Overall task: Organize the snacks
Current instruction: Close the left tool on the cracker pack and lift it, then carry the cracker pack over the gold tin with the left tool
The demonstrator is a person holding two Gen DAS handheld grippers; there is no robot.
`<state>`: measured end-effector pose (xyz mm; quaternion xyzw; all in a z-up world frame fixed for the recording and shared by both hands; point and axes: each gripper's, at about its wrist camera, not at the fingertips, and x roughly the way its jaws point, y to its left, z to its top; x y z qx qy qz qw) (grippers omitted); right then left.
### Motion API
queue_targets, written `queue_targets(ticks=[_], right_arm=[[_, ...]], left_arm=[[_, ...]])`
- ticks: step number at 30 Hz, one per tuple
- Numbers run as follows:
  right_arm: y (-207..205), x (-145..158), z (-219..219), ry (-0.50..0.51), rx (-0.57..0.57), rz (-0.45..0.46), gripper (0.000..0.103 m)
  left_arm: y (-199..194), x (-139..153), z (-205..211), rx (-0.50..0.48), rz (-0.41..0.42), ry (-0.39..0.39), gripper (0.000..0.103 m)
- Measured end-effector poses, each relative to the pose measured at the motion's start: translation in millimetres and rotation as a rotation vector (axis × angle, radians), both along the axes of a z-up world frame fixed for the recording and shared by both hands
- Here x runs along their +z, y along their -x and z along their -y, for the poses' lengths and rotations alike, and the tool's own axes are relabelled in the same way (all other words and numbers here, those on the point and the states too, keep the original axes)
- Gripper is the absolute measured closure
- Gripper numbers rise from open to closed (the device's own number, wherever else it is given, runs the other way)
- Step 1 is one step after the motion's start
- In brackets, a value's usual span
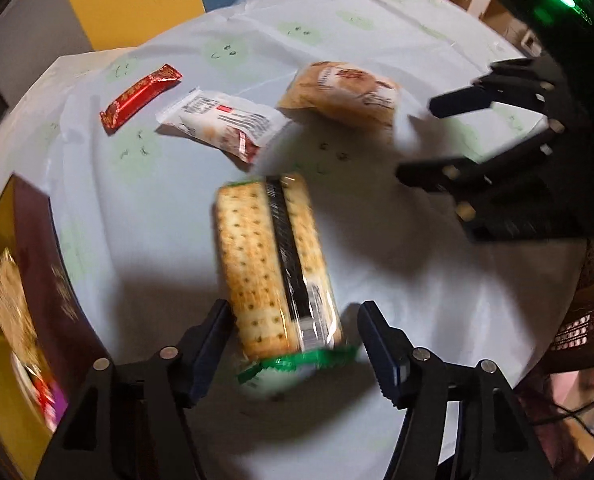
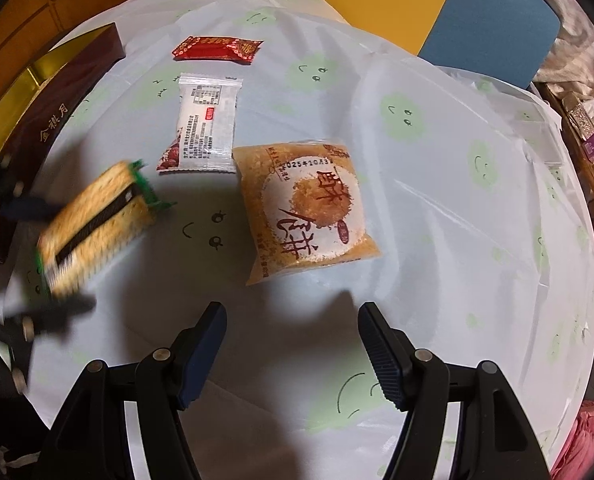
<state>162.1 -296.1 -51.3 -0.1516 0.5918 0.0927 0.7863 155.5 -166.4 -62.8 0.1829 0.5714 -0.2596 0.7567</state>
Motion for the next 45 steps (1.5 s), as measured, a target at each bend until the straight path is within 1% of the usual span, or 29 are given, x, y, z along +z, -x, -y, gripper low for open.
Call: queue_targets(ticks=[2,4,6,8,10,14,16,17,19,22,23,24,25,28,32,35,38,41,45], right_arm=[[0,2,4,-0.008,-0.009,0.006,0.033],[0,6,6,-0.025,-0.021,0.013,0.033],[-1,11,14,-0.048,-0.037,0.022,0.033],[-2,17,21,-0.074,-0.064,0.035,0.033],[-3,22,30,-0.098,-0.100,0.052,0.033],[-7,30,45,-0.113,-0.179,0.083,0.033],[-13,31,53,-0.119,-0.221,0.095,0.033],[-15,32,57,-0.120,-0.245,0.100,0.033],[-17,33,62,-0.116,-0.268,0.103,0.033],[-17,32,64,-0.106,-0.294,0.110,0.033],[-18,32,66,-0.107,-0.301,0.111,0.033],[-16,32,67,-0.107,-0.304,0.110,0.033],[-17,31,67,-0.104,-0.306,0.108,0.033],[-19,30,68,-0.101,-0.309,0.108,0.033],[-20,31,68,-0.114,-0.310,0.113,0.033],[-19,31,66,-0.124,-0.294,0.118,0.033],[-17,34,57,-0.142,-0.254,0.134,0.033],[-12,41,45,-0.173,-0.197,0.168,0.033],[-8,38,26,-0.172,-0.118,0.168,0.033]], left_arm=[[11,2,-4,0.037,0.011,0.047,0.039],[21,3,-12,0.072,0.025,0.068,0.041],[31,3,-20,0.123,0.032,0.111,0.041],[37,4,-32,0.170,0.049,0.149,0.041],[50,3,-42,0.204,0.065,0.170,0.041],[57,10,-49,0.247,0.115,0.233,0.041],[64,15,-54,0.248,0.139,0.255,0.041],[63,16,-50,0.245,0.144,0.255,0.040],[62,20,-40,0.242,0.169,0.226,0.040],[51,15,-33,0.229,0.195,0.189,0.041],[48,10,-31,0.229,0.189,0.175,0.047],[42,5,-27,0.225,0.172,0.176,0.053],[41,2,-29,0.228,0.170,0.181,0.053],[49,3,-27,0.213,0.212,0.188,0.055],[71,-1,-33,0.219,0.270,0.217,0.055],[89,-4,-37,0.234,0.319,0.221,0.054],[103,-7,-38,0.223,0.368,0.213,0.054],[104,-9,-41,0.234,0.373,0.235,0.054],[104,-11,-42,0.238,0.379,0.248,0.054]])
